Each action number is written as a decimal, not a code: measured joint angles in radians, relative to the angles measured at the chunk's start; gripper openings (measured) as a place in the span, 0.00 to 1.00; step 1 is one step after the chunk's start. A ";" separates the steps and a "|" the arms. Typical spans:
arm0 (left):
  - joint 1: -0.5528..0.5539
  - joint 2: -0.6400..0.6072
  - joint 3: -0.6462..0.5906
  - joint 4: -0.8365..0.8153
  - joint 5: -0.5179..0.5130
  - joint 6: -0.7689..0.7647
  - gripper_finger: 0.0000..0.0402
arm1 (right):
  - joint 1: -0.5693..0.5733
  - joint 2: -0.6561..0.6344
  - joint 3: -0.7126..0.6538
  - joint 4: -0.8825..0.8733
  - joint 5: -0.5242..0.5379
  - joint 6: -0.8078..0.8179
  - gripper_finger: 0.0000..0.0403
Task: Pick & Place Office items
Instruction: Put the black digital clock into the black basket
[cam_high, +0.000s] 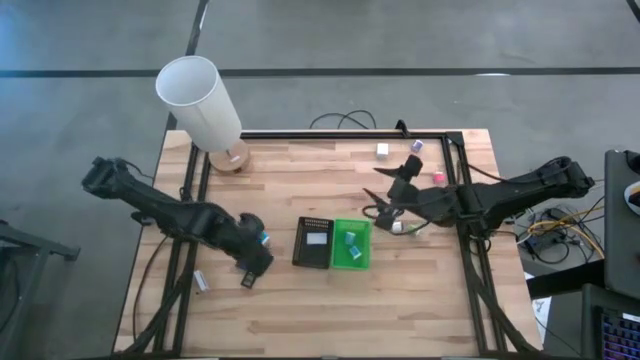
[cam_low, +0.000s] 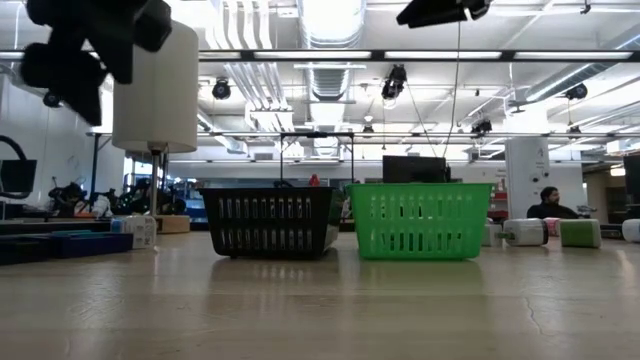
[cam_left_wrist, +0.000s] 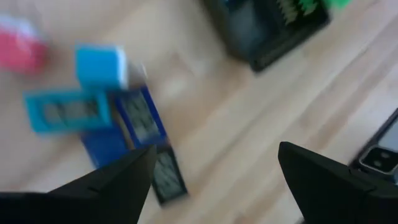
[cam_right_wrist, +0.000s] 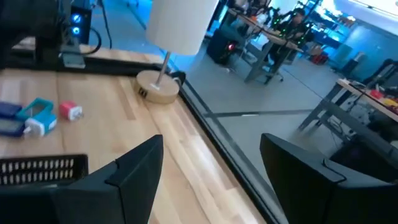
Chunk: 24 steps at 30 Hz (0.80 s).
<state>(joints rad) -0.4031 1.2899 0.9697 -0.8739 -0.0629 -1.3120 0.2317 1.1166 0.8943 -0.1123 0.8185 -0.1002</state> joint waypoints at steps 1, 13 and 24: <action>-0.004 0.032 0.014 -0.001 0.033 -0.028 0.86 | 0.000 -0.004 0.001 0.000 0.001 -0.001 0.66; -0.083 0.286 0.180 -0.070 0.150 -0.181 0.86 | -0.006 -0.007 -0.015 -0.003 0.081 -0.035 0.66; -0.137 0.393 0.193 -0.116 0.150 -0.301 0.86 | -0.005 -0.007 -0.029 -0.015 0.072 -0.039 0.64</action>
<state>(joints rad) -0.5396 1.6833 1.1629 -0.9902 0.0872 -1.6133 0.2264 1.1099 0.8655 -0.1270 0.8902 -0.1394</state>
